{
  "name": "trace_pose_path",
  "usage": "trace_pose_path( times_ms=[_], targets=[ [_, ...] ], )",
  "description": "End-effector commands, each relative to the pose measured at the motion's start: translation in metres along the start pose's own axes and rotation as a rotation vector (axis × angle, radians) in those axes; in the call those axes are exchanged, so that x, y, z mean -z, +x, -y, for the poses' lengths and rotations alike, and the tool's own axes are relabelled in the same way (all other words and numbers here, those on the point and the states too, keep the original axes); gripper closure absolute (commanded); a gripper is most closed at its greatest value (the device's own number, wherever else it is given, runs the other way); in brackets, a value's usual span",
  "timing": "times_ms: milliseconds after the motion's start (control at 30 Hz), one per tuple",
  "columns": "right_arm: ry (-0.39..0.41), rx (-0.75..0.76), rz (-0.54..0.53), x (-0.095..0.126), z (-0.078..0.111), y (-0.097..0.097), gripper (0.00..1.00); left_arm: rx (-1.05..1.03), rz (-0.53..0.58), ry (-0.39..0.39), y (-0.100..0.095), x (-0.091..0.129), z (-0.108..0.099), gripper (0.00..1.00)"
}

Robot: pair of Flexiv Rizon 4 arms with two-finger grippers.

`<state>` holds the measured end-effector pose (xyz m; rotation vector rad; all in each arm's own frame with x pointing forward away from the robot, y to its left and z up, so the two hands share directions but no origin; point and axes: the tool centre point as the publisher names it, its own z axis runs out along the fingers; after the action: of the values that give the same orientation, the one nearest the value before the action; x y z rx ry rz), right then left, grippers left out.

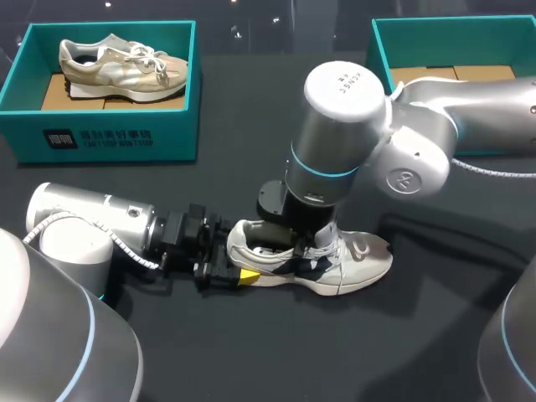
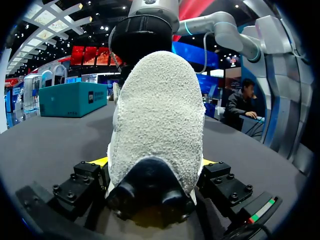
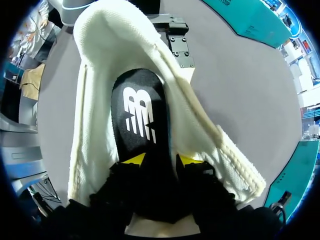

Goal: Take the shoe out of the shoebox, open the shoe tongue, remove and reinsert the insole, then place the shoe into the shoebox

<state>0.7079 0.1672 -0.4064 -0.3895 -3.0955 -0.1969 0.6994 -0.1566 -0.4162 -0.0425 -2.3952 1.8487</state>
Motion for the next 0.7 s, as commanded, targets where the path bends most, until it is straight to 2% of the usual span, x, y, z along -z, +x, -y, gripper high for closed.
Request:
trace_pose_path(
  times_ms=[33,200,400,700],
  targets=[
    [0.004,-0.010,-0.043,-0.024,-0.004,0.003,0.66,-0.001,0.000,-0.001,-0.002,0.000,-0.001,1.00],
    [0.014,-0.036,-0.090,-0.031,-0.004,0.018,0.77,-0.001,0.000,-0.001,-0.002,0.000,-0.001,1.00],
    [0.024,-0.064,-0.101,-0.032,-0.003,0.030,0.83,-0.001,0.000,-0.001,-0.002,0.000,-0.001,1.00],
    [0.043,-0.089,-0.076,-0.024,-0.003,0.039,0.79,-0.001,0.000,-0.001,-0.002,0.000,-0.001,1.00]
  ],
)
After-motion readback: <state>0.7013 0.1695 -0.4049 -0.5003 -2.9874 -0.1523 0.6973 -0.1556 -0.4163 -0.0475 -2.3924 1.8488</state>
